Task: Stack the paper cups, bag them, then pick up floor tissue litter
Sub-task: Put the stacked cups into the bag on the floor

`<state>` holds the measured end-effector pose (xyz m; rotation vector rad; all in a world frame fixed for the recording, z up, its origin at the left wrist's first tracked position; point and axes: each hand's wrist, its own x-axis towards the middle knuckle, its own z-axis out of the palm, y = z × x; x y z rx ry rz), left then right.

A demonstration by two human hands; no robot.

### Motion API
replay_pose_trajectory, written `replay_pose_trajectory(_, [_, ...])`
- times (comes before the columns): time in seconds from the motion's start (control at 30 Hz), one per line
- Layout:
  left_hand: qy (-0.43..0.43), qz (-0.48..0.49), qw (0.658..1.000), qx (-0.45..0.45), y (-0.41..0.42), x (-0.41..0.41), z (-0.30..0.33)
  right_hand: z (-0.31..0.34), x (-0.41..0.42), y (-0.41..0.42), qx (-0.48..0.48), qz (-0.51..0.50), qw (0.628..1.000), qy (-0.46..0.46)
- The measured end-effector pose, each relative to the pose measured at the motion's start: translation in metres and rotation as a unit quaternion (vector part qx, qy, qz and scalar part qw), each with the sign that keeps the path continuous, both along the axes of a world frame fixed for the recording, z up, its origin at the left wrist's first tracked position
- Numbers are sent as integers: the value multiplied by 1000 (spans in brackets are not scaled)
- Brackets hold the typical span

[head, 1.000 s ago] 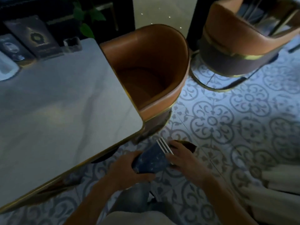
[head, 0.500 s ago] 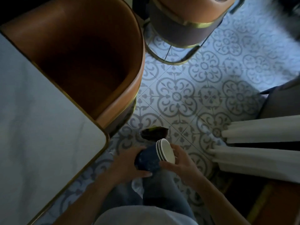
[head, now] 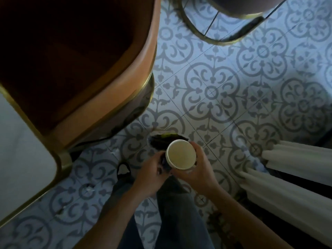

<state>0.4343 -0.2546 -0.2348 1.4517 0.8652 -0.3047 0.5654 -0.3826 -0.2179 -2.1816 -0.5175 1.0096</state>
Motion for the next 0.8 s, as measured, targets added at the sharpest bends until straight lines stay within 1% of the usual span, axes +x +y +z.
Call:
replay_pose_trajectory(0.07, [24,70,995,-63,-2,15,-21,-30,12,3,5,13,1000,-12])
replay_pose_trajectory(0.13, [47,152,979,-130,-1,28,-43,-61,21,8,15,35,999,-25])
replay_pose_trajectory(0.2, [95,253,943,-194,2,39,-66,-95,25,11,16,53,998,-14])
replay_pose_trajectory(0.23, [118,293,924,-214,4,41,-80,-113,24,11,13,62,998,-2])
replay_pose_trajectory(0.27, [131,314,914,-222,5,42,-94,-130,23,12,9,72,997,10])
replay_pose_trajectory(0.4, [138,289,932,-168,5,43,-151,-194,19,13,-38,125,991,28])
replay_pose_trajectory(0.5, [167,302,929,-132,6,46,-198,-233,22,13,-52,185,981,1])
replay_pose_trajectory(0.57, [179,293,932,-118,8,46,-227,-258,26,11,-61,216,974,-26])
replay_pose_trajectory(0.7, [180,281,934,-128,16,40,-275,-299,34,9,-109,253,958,-76])
replay_pose_trajectory(0.8, [195,285,929,-132,18,39,-301,-323,35,10,-124,274,950,-82])
